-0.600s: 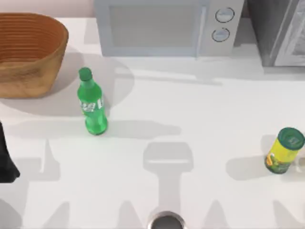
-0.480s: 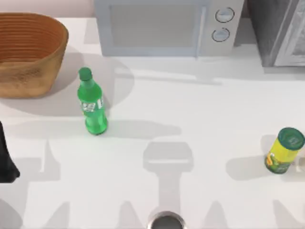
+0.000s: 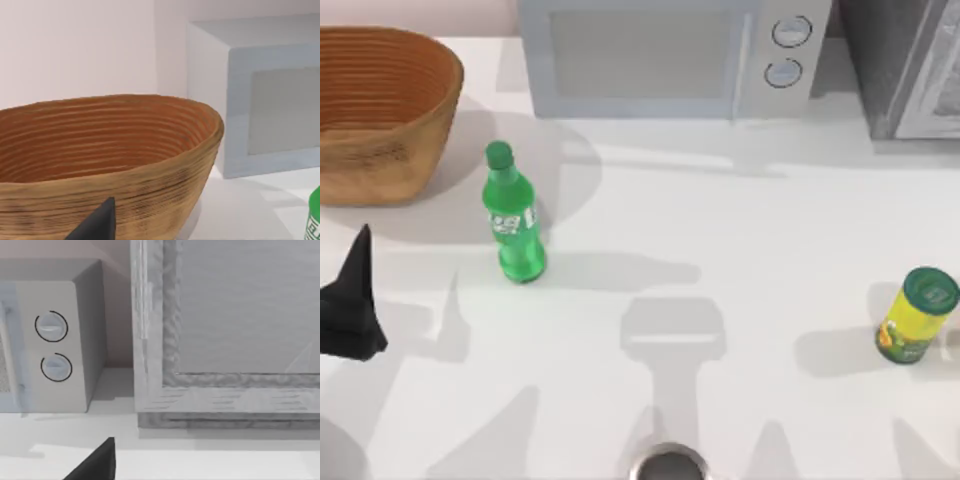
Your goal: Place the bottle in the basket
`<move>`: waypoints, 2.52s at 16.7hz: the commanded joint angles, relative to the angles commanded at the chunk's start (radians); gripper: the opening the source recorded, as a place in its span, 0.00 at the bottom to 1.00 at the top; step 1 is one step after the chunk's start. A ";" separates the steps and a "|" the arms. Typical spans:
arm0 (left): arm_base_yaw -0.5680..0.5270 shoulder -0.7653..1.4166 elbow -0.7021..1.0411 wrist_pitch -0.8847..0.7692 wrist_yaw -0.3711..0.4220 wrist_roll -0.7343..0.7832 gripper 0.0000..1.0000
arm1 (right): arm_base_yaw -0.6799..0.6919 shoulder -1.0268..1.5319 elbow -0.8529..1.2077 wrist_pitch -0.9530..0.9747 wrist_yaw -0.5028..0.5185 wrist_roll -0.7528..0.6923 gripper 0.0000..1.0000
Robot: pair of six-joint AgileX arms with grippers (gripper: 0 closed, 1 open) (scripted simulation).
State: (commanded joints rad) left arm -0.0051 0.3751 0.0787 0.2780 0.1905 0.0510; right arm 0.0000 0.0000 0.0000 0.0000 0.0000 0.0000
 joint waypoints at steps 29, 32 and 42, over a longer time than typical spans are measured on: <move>-0.067 1.546 0.343 0.942 0.542 0.148 1.00 | 0.000 0.000 0.000 0.000 0.000 0.000 1.00; -0.136 1.627 0.428 0.954 0.477 0.124 1.00 | 0.000 0.000 0.000 0.000 0.000 0.000 1.00; -0.165 1.664 0.465 0.960 0.449 0.114 0.70 | 0.000 0.000 0.000 0.000 0.000 0.000 1.00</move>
State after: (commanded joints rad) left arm -0.1703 2.0392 0.5436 1.2379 0.6397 0.1652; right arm 0.0000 0.0000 0.0000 0.0000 0.0000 0.0000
